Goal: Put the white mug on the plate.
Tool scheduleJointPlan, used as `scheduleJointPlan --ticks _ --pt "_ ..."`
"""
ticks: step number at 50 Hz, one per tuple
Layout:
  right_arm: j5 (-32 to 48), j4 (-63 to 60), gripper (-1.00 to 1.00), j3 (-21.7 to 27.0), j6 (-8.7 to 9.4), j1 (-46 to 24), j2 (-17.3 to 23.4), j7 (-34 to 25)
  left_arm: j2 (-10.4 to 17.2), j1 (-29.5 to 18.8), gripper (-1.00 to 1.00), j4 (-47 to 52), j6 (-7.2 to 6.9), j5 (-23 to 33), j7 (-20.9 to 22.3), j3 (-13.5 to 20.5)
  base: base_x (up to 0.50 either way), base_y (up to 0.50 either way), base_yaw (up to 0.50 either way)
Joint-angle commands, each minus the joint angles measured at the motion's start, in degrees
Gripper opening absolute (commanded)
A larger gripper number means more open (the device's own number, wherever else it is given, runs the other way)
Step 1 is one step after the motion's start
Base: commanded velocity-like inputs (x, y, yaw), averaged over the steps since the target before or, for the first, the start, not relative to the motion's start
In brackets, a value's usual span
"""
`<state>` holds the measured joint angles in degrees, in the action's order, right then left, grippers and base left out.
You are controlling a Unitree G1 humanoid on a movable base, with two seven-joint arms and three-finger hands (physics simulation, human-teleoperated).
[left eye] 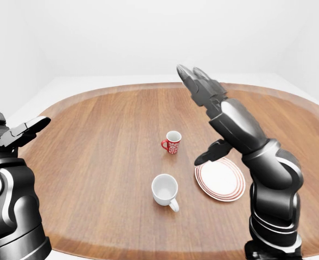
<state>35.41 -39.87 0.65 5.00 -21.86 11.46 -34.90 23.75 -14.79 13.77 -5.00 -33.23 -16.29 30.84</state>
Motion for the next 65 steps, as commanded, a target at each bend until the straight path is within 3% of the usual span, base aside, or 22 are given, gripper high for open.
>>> scheduleJointPlan --ticks 1,5,11,21,33,36,41,47,56,65 --pt "25.7 16.5 1.00 -9.0 0.00 -14.7 -6.7 -5.1 -0.1 -0.1 1.00 0.0 0.00 0.0 -0.1 -0.1 0.00 0.00 0.00" --pt "32.5 21.0 1.00 -8.3 0.00 -18.4 -10.6 -5.1 0.0 0.0 1.00 0.0 0.00 -0.1 -0.1 0.0 0.00 0.00 0.00" --pt "37.4 25.0 1.00 -8.5 0.00 -17.2 -13.9 -5.1 0.1 -0.1 1.00 -0.1 0.00 -0.4 -0.1 0.1 0.00 0.00 0.00" --pt "33.6 38.0 1.00 -8.6 0.00 -17.7 -15.0 -5.1 0.1 -0.2 1.00 -0.2 0.00 -0.4 -0.2 0.1 0.00 0.00 0.00" --pt "32.7 43.0 1.00 -8.7 0.00 -17.8 -17.1 -5.1 0.0 -0.1 1.00 -0.5 0.00 -0.3 -0.1 -0.1 0.00 0.00 0.00" --pt "31.8 43.4 1.00 -9.6 0.00 -16.9 -16.9 -5.1 -0.1 0.0 1.00 -0.4 0.00 -0.2 0.0 -0.2 0.00 0.00 0.00" --pt "23.2 42.0 1.00 -18.9 0.00 -13.9 -10.1 -5.1 -0.2 0.0 1.00 -0.6 0.00 -0.3 0.0 -0.2 0.00 0.00 0.00" --pt "20.7 39.5 1.00 -25.6 0.00 -9.4 -5.5 -5.1 -0.3 0.1 1.00 -0.6 0.00 -0.1 0.0 -0.3 0.00 0.00 0.00" --pt "20.5 40.7 1.00 -27.7 0.00 -7.3 -4.8 -5.1 -0.3 0.0 1.00 -0.7 0.00 0.0 0.1 -0.3 0.00 0.00 0.00" --pt "24.6 44.0 1.00 -24.3 0.00 -5.1 -8.3 -5.1 -0.4 0.0 1.00 -0.6 0.00 0.1 0.0 -0.4 0.00 0.00 0.00"
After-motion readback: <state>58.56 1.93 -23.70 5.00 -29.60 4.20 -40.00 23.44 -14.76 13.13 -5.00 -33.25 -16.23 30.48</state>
